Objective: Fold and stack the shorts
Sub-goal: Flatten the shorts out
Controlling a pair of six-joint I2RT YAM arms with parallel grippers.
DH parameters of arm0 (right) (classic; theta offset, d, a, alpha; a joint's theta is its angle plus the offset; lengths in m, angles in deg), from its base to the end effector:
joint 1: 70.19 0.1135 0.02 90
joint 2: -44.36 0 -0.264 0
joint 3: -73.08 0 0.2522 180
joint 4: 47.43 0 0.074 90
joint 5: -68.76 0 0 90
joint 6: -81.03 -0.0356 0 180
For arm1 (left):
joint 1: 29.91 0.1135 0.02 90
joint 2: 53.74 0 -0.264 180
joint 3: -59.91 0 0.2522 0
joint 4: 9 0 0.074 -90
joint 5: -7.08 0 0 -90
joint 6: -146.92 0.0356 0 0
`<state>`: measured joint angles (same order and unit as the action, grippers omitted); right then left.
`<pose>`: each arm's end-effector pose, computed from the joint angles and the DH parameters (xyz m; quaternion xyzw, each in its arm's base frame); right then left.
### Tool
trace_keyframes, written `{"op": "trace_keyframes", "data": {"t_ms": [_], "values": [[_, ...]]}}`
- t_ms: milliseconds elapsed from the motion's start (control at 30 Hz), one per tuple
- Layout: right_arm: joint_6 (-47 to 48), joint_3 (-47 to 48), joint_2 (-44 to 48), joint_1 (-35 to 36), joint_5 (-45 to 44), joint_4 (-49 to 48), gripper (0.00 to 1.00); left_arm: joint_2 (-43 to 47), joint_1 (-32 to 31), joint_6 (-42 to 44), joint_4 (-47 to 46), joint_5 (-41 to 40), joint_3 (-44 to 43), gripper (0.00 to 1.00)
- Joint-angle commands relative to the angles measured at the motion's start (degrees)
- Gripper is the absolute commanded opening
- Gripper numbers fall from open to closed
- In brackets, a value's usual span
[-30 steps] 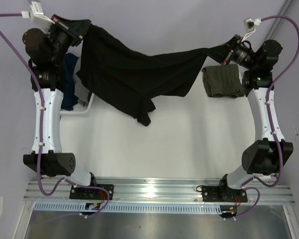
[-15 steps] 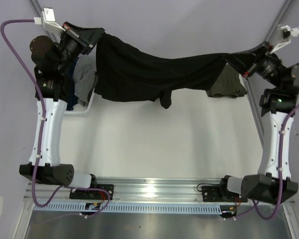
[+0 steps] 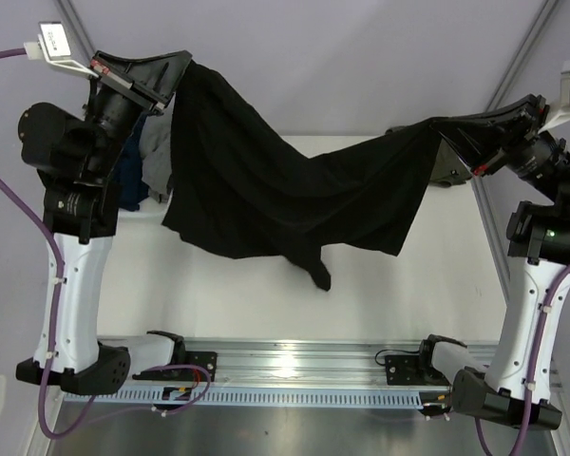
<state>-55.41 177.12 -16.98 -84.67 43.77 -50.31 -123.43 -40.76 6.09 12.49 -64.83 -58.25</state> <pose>0.1446 -0.0040 0.5798 -0.2672 0.5270 0.4102 0.6947 0.1862 -0.0469 0.5988 -0.0505 0.5309 -0.5022 0.6808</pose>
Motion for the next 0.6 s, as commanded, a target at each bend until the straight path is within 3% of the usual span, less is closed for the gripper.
{"op": "trace_keyframes", "data": {"t_ms": [0,167,367,567], "values": [[-0.6,0.1,-3.7,-0.1,-0.9,0.7,0.00,-2.3,-0.2,1.3,-2.9,-1.7,-1.3,0.00],[-2.3,-1.5,-9.6,0.2,-2.5,-3.7,0.00,-8.1,-0.2,1.0,-5.0,-1.5,-1.8,0.00],[-4.0,4.6,-19.8,1.3,-3.2,-6.4,0.00,-20.6,-0.2,0.4,-5.2,-0.5,-10.8,0.00],[-0.9,23.3,-32.0,4.0,-3.8,1.7,0.00,-35.1,1.0,-0.8,-1.4,0.8,-32.7,0.00]]}}
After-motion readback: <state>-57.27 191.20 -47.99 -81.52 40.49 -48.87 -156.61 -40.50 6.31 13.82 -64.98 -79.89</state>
